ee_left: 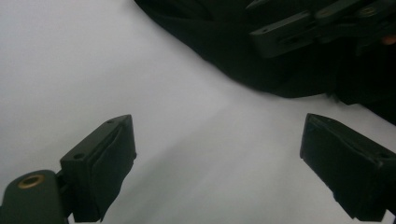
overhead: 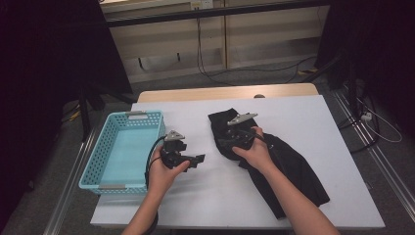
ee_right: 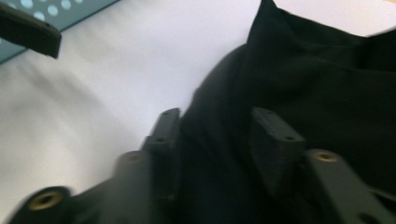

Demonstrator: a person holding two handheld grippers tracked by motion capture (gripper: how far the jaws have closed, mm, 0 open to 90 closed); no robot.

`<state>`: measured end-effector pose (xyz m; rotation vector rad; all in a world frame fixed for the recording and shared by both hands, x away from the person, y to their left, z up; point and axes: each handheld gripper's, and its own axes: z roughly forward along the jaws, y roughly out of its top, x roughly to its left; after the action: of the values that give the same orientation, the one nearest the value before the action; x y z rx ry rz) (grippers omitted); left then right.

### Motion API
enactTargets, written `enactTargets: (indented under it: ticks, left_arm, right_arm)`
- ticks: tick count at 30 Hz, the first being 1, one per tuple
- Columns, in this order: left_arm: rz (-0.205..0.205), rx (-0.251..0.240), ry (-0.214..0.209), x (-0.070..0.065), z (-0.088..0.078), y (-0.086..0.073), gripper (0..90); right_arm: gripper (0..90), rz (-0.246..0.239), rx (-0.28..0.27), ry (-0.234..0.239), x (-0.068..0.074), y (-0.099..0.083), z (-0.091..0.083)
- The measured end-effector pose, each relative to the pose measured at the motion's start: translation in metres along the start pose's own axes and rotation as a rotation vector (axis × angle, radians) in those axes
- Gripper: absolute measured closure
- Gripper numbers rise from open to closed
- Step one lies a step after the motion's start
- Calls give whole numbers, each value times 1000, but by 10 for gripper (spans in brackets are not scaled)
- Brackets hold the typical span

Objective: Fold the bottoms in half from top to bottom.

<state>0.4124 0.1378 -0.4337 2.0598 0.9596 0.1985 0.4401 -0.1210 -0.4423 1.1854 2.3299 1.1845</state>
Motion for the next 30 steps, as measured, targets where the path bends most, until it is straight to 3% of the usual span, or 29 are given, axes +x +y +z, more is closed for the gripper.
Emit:
enactTargets:
  ticks: [4, 6, 13, 21, 30]
  left_arm:
    - [-7, 5, 5, 0, 6, 5, 91]
    - [-2, 9, -2, -1, 10, 8, 93]
    - [9, 19, -17, -1, 23, 17, 107]
    - [0, 15, -11, 1, 38, 33, 145]
    - [-22, 24, -9, 3, 64, 38, 225]
  right_arm:
    - [405, 15, -26, -34, -8, -4, -24]
    - [338, -6, -19, -66, -12, -9, -36]
    - [245, 18, -29, -132, -28, -32, -73]
    - [233, 46, -50, -180, -29, -59, -103]
    - [228, 47, -49, -195, -29, -75, -115]
